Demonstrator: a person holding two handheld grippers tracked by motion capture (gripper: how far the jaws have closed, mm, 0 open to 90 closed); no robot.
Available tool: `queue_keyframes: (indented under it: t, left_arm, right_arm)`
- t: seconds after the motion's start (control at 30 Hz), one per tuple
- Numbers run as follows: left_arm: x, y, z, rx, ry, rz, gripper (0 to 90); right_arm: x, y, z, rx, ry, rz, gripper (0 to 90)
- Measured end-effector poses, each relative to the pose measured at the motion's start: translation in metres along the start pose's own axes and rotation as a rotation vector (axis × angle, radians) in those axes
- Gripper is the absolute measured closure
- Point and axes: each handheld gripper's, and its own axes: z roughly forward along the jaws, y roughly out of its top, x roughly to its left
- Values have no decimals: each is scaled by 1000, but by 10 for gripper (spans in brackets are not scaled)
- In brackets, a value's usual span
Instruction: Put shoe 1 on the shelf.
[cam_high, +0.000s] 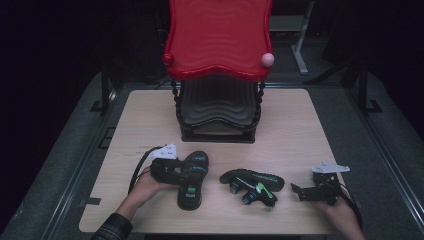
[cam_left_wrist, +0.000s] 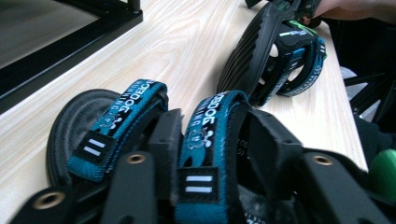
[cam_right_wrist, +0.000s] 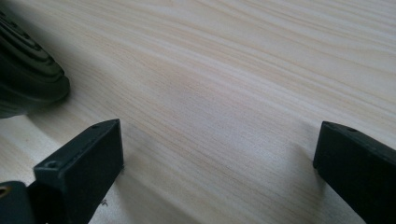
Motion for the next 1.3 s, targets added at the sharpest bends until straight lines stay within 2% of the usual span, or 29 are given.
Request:
queue_keyframes:
  t: [0.27,0.4,0.57,0.7,0.87,0.93,1.1,1.3]
  left_arm:
    - [3,-4,-4,-21,3,-23,662]
    - [4,-4,-6,-40,4,-34,670]
    - [3,-4,-7,-48,8,-25,673]
    - [2,-1,-10,-81,0,-33,674]
    - [2,5,-17,-130,-18,-46,675]
    - [2,8,-19,-137,-23,-50,676]
    - [2,20,-25,-146,-31,-30,677]
    - [4,35,-33,-178,-34,-36,678]
  right_arm:
    - [0,0,0,0,0,0,12]
    - [0,0,0,0,0,0,12]
    - [0,0,0,0,0,0,12]
    - [0,0,0,0,0,0,12]
    - [0,0,0,0,0,0,12]
    - [0,0,0,0,0,0,12]
    - [0,0,0,0,0,0,12]
    - [0,0,0,-1,0,-1,12]
